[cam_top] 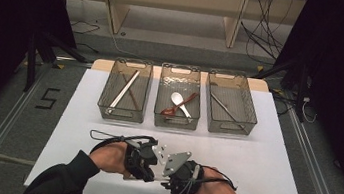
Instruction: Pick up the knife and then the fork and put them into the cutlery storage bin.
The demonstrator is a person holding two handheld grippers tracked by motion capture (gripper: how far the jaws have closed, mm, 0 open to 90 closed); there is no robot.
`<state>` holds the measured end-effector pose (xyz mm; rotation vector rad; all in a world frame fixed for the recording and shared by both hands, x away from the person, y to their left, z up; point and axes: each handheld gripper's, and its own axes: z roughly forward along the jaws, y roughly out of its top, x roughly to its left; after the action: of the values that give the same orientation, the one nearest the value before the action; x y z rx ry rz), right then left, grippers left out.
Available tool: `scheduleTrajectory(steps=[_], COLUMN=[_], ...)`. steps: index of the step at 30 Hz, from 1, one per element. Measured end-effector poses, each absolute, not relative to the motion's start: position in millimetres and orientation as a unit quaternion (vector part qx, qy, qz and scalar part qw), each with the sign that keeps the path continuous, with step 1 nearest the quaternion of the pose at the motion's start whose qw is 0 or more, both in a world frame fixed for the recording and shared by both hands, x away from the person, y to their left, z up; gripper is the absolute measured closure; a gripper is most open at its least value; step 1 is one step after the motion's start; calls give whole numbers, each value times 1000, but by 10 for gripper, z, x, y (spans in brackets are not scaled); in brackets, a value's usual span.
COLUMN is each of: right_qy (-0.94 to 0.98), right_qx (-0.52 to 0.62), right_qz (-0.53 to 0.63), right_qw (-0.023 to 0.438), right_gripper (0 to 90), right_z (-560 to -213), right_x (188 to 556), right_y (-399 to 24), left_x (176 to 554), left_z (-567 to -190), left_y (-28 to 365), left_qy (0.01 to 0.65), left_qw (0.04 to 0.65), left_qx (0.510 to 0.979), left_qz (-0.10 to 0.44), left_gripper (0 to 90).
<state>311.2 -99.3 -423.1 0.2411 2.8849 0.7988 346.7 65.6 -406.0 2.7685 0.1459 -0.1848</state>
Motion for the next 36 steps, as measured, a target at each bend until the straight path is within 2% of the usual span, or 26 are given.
scheduleTrajectory(steps=[20,23,28,35,36], right_qy=[960,960,956,956,960], right_qx=[41,32,-7,-17,-7], right_qz=[258,260,275,268,261], right_qw=[100,102,107,115,100], right_gripper=[739,765,844,866,867], right_z=[-4288,-4289,-4293,-4305,-4299], right_x=[3078,3067,3074,3057,3030], right_y=[-982,-983,-968,-963,-976], left_x=[3477,3444,3446,3501,3506], left_z=[-4051,-4078,-4098,-4128,-4129], left_y=[668,654,637,666,671], left_qy=[57,84,83,84,85], left_qw=[185,205,202,206,209], left_qx=[978,971,971,967,967], left_qz=[-76,-86,-96,-120,-121], left_gripper=[823,823,823,822,821])
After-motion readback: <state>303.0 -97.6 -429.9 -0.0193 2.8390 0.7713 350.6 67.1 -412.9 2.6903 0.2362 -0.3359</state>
